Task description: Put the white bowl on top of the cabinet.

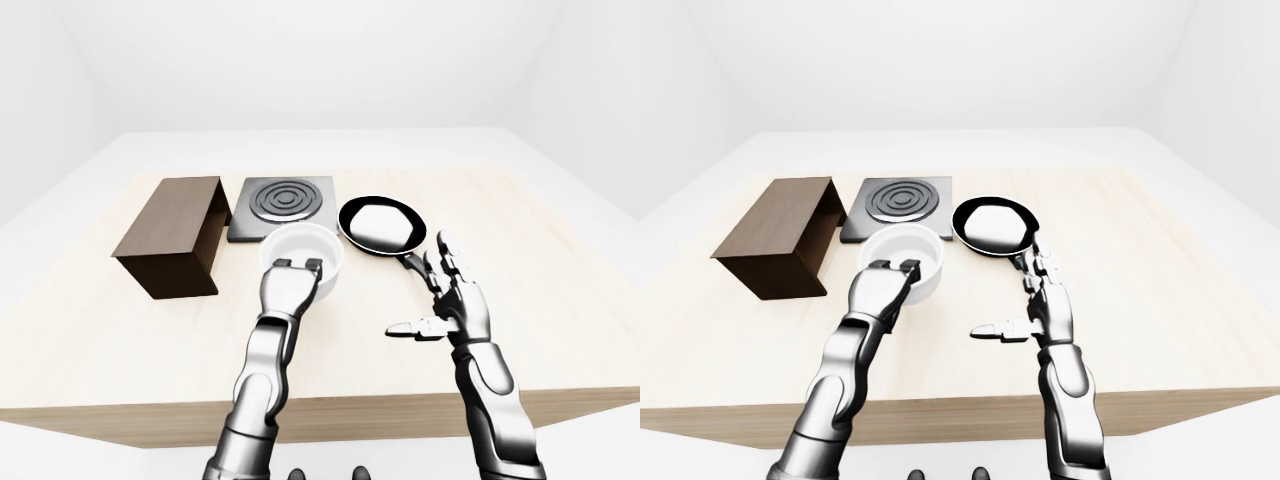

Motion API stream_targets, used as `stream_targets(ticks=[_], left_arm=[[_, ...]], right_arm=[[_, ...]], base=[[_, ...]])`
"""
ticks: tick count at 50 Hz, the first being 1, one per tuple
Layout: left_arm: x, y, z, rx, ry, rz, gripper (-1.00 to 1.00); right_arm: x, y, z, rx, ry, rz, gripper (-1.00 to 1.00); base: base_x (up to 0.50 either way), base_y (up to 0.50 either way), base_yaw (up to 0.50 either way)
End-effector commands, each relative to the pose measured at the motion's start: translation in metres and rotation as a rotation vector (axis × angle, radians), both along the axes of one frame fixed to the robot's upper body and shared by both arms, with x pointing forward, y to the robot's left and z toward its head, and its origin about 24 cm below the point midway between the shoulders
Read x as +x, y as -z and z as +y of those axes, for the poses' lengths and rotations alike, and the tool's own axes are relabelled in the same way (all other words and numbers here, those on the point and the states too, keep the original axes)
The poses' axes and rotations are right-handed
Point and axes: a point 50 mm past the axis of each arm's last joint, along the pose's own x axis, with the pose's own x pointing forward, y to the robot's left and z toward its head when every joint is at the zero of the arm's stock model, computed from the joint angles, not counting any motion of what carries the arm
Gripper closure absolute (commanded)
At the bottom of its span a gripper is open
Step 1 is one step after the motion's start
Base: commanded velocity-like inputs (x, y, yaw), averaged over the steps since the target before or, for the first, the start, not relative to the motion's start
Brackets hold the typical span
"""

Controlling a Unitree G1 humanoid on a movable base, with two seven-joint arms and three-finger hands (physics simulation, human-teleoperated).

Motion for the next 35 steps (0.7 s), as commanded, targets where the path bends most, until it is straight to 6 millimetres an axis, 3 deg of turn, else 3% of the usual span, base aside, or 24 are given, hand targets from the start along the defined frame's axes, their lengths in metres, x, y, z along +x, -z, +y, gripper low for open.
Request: stream_targets(ticks=[1, 9, 13, 15, 16, 19, 20, 22, 24, 27, 30, 35], left_arm=[[0.003, -0.040, 0.006, 0.032, -0.041, -0.117, 1.00], [0.024, -0.063, 0.011, 0.009, -0.044, -0.135, 1.00], [0.041, -0.093, 0.018, -0.006, -0.045, -0.176, 1.00], [0.041, -0.093, 0.017, -0.005, -0.040, -0.178, 1.00], [0.047, -0.111, 0.018, -0.033, -0.027, -0.214, 1.00], [0.050, -0.116, 0.018, -0.013, -0.025, -0.227, 1.00], [0.060, -0.132, 0.019, -0.022, -0.020, -0.255, 1.00], [0.061, -0.134, 0.018, -0.021, -0.014, -0.258, 1.00], [0.071, -0.149, 0.022, -0.021, -0.019, -0.282, 1.00], [0.074, -0.151, 0.023, -0.020, -0.015, -0.277, 1.00], [0.088, -0.166, 0.030, -0.043, -0.024, -0.308, 1.00], [0.088, -0.167, 0.030, -0.042, -0.016, -0.310, 1.00]], right_arm=[[0.000, 0.001, 0.002, 0.000, -0.006, 0.006, -1.00], [-0.001, 0.004, 0.004, -0.003, -0.013, 0.016, -1.00], [-0.001, 0.005, 0.004, -0.005, -0.016, 0.019, -1.00], [-0.001, 0.005, 0.004, -0.005, -0.016, 0.019, -1.00], [0.000, 0.007, 0.005, -0.006, -0.019, 0.028, -1.00], [-0.001, 0.007, 0.006, -0.007, -0.021, 0.028, -1.00], [-0.002, 0.008, 0.008, -0.010, -0.025, 0.027, -1.00], [-0.002, 0.008, 0.008, -0.010, -0.026, 0.027, -1.00], [-0.004, 0.010, 0.011, -0.017, -0.033, 0.028, -1.00], [-0.004, 0.010, 0.012, -0.016, -0.036, 0.029, -1.00], [-0.006, 0.010, 0.013, -0.019, -0.043, 0.030, -1.00], [-0.006, 0.010, 0.013, -0.019, -0.043, 0.030, -1.00]], base=[[0.00, 0.00, 0.00], [0.00, 0.00, 0.00], [0.00, 0.00, 0.00], [0.00, 0.00, 0.00], [0.00, 0.00, 0.00], [0.00, 0.00, 0.00], [0.00, 0.00, 0.00], [0.00, 0.00, 0.00], [0.00, 0.00, 0.00], [0.00, 0.00, 0.00], [0.00, 0.00, 0.00], [0.00, 0.00, 0.00]])
